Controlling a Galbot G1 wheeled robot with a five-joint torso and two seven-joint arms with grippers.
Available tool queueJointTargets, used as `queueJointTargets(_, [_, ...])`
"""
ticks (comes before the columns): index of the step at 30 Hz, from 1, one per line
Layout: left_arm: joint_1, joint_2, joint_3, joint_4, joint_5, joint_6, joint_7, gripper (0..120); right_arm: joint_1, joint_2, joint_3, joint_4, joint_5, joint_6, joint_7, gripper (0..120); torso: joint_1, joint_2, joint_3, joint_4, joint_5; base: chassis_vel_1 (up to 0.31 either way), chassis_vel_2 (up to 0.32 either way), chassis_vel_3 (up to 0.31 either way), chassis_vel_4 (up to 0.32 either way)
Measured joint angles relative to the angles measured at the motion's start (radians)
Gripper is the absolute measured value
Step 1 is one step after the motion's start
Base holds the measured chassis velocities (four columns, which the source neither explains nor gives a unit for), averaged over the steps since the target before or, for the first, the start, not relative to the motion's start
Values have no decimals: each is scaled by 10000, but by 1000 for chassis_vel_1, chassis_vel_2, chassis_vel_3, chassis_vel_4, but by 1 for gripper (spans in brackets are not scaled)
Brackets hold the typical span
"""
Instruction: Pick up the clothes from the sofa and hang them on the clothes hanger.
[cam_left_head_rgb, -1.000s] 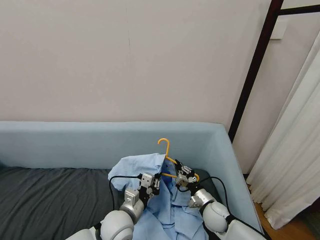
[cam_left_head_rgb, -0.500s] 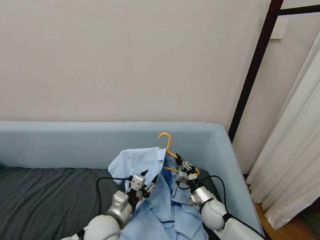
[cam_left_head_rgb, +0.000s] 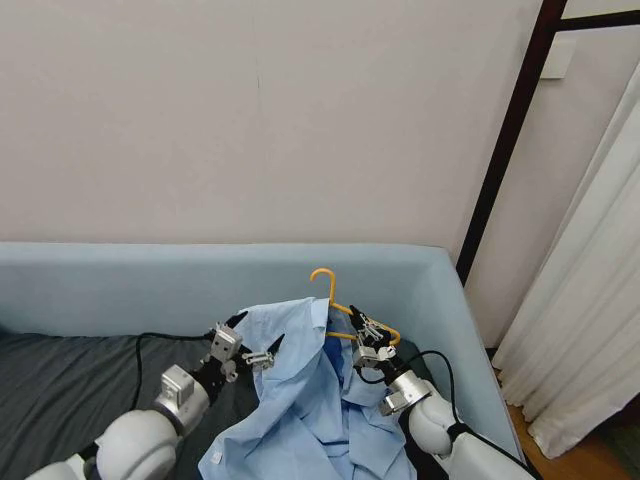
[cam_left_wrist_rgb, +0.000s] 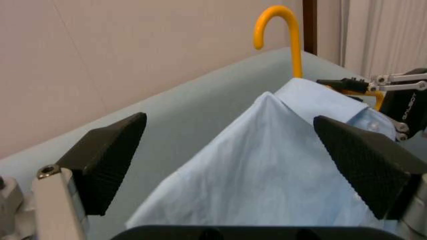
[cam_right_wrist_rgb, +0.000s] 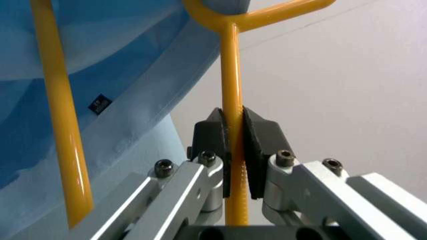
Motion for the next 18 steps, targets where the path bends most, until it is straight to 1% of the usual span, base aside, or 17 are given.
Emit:
queueJointTargets(1, [-99, 256, -28, 118, -176, -143, 265, 99, 15, 9, -9, -31, -39, 32, 19, 5, 0, 0, 0, -2, 1, 0, 0, 0, 0])
queueJointTargets(2, [-205, 670, -73, 329, -382, -377, 712, 99, 89, 56, -33, -120, -115, 99, 41, 5, 0, 1, 0, -2, 1, 0, 0, 0, 0])
queueJointTargets(3, [-273, 894, -86, 469, -466, -500, 934, 99, 147, 99, -47, -183, -176, 153, 61, 5, 0, 0, 0, -1, 1, 0, 0, 0, 0])
queueJointTargets(5, [-404, 1348, -99, 638, -676, -449, 1269, 98, 280, 232, -72, -328, -330, 259, 113, 5, 0, -1, 0, 3, -1, 0, 0, 0, 0])
queueJointTargets(6, [-404, 1348, -99, 638, -676, -449, 1269, 98, 280, 232, -72, -328, -330, 259, 113, 5, 0, -1, 0, 3, -1, 0, 0, 0, 0])
queueJointTargets(7, [-499, 1493, -99, 681, -830, -407, 1427, 98, 324, 302, -79, -378, -400, 309, 135, 5, 0, 0, 0, 2, 0, 0, 0, 0, 0])
queueJointTargets(10, [-946, 1775, 86, 1005, -1145, -476, 2249, 98, 403, 407, -110, -447, -597, 442, 183, 5, 0, 0, 0, 2, 0, 0, 0, 0, 0])
queueJointTargets(11, [-946, 1775, 86, 1005, -1145, -476, 2249, 98, 403, 407, -110, -447, -597, 442, 183, 5, 0, 0, 0, 2, 0, 0, 0, 0, 0])
queueJointTargets(15, [-2075, 1910, 854, 1859, -1440, -617, 3352, 98, 359, 408, -120, -341, -728, 502, 202, 5, 0, 0, 0, -3, 0, 0, 0, 0, 0])
queueJointTargets(16, [-2075, 1910, 854, 1859, -1440, -617, 3352, 98, 359, 408, -120, -341, -728, 502, 202, 5, 0, 0, 0, -3, 0, 0, 0, 0, 0])
queueJointTargets(18, [-2426, 1911, 1120, 2177, -1535, -639, 3736, 98, 324, 411, -119, -260, -766, 516, 207, 5, 1, -1, 1, 0, 1, 0, 0, 0, 0])
